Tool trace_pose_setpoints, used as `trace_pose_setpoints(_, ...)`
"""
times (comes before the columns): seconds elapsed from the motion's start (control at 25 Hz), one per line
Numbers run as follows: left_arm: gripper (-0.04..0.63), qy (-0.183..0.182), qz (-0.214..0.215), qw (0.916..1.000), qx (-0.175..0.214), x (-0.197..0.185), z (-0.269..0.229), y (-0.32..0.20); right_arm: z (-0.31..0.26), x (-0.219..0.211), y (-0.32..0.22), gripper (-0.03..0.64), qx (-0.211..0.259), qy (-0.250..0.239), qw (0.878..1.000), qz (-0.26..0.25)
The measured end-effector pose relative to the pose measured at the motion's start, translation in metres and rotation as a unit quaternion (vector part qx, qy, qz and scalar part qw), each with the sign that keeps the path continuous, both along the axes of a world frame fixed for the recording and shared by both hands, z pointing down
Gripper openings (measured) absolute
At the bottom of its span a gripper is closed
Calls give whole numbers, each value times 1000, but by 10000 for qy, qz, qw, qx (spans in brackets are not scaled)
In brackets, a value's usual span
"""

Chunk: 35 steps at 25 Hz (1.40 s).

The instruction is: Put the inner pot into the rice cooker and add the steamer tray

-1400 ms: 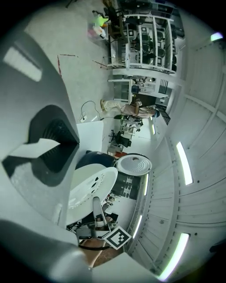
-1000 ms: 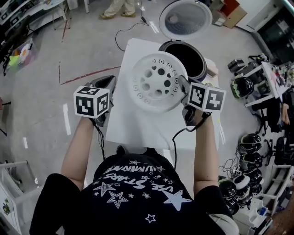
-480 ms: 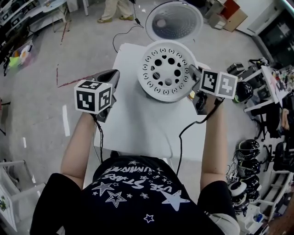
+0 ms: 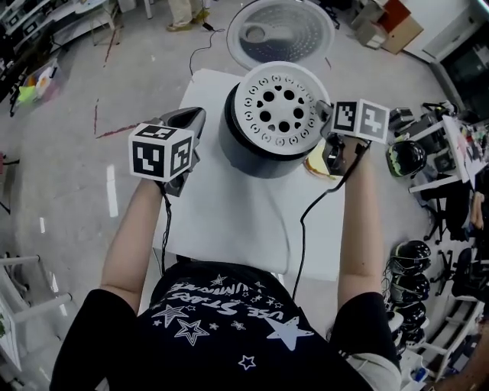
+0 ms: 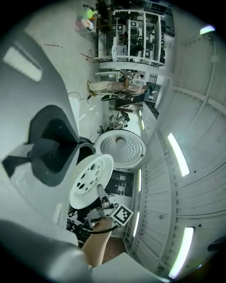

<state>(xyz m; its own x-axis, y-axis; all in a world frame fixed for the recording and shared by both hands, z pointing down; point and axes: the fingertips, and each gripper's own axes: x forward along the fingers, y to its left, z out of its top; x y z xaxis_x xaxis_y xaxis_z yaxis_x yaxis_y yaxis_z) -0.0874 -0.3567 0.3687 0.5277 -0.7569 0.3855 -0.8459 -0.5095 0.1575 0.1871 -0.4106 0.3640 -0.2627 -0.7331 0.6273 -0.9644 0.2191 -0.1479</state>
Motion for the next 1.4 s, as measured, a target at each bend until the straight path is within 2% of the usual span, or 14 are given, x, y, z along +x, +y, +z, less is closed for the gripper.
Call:
trace_pose_setpoints(0.24, 1, -81, -84, 9999, -122, 18, 8, -8, 27, 2, -22, 55, -231, -81, 9995, -180)
trace_pose_setpoints(0.52, 2, -180, -207, 9993, -243, 25, 20, -10, 47, 1, -30, 57, -301, 132, 9990, -291)
trace_pose_setpoints(0.8, 2, -228, -208, 9989, -354, 28, 23, -14, 52, 1, -32, 96, -100, 944, 9949, -350)
trace_pose_setpoints(0.96, 1, -251, -208, 9988, -370, 29, 23, -13, 52, -4, -30, 154, 22, 1082, 9926, -554)
trace_pose_setpoints(1.24, 2, -248, -280, 9987, -349, 29, 23, -8, 52, -8, -20, 294, 128, 854, 9940, -670)
trace_pose_setpoints(1.4, 2, -198, -398, 9985, -307, 30, 23, -1, 48, -1, -11, 309, 232, 794, 9944, -665)
